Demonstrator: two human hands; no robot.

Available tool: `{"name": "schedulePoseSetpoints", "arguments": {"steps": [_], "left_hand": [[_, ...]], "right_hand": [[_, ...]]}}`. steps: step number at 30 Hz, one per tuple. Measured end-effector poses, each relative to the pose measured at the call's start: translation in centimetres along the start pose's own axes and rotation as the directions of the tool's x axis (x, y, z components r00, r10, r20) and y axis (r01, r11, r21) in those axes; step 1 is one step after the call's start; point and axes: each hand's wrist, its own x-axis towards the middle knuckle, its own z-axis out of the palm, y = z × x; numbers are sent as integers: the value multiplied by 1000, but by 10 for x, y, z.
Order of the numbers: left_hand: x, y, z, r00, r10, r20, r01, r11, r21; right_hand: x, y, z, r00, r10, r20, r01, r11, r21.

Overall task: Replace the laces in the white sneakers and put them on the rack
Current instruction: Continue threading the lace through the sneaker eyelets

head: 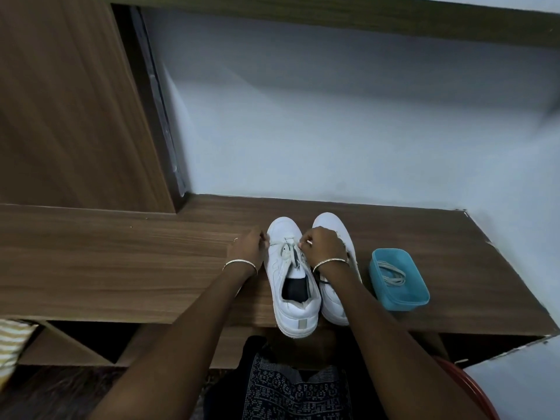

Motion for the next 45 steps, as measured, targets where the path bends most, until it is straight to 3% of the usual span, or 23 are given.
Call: {"name": "schedulePoseSetpoints", "arguments": {"steps": [4,9,11,14,16,19,21,22,24,27,29,31,33,36,37,39,41,43,45], "left_hand": [[4,8,1,998,11,54,-7,997,-76],[11,13,3,993,-13,117,15,1000,-15],[11,11,4,993,-32,110,34,999,-19],[5,8,6,995,-72,73,87,969,-233],[1,12,2,988,-145,54,150,821,-551],[-1,20,-11,947,-287,142,255,406,-878],[-4,22,-26,928,-290,233,282,142,-949],[-5,22,-34,922,-284,263,287,45,-957],[-6,20,-45,912,-275,305,294,-81,-952],[-7,18,-49,896,-307,322,317,-68,-946],[-8,18,-49,892,-319,320,329,-28,-944],[-9,19,-50,892,-329,311,333,9,-943],[-10,22,-50,891,-344,296,330,45,-943],[-10,26,-48,898,-362,251,311,119,-943],[-10,27,-46,902,-368,226,306,176,-936],[-11,29,-41,915,-363,178,302,321,-898],[-13,28,-36,935,-332,124,277,464,-842],[-17,24,-30,960,-271,75,233,619,-750],[-18,20,-27,981,-187,52,180,780,-600]], "right_hand": [[2,3,4,999,41,19,-41,998,-37],[1,15,5,996,86,7,-86,981,176],[4,14,10,996,80,34,-84,987,139],[5,8,16,996,75,50,-77,996,39],[7,8,18,997,62,44,-65,997,53],[9,12,12,986,167,-16,-156,945,286],[8,13,3,964,265,2,-207,749,630],[8,11,-3,954,299,33,-200,550,811],[11,13,-18,939,329,102,-155,140,978],[15,20,-42,923,341,177,-68,-309,949],[12,27,-56,915,359,187,-37,-385,922],[7,34,-65,914,374,158,-35,-315,948],[0,38,-69,908,402,120,-70,-137,988],[-10,31,-65,936,345,65,-215,418,883],[-12,27,-59,963,259,73,-219,594,774],[-16,18,-44,988,76,132,-135,841,524],[-13,12,-25,988,-14,154,-25,968,250],[-9,5,-12,994,-15,105,9,998,57],[-5,1,-1,999,9,46,-9,1000,-18]]}}
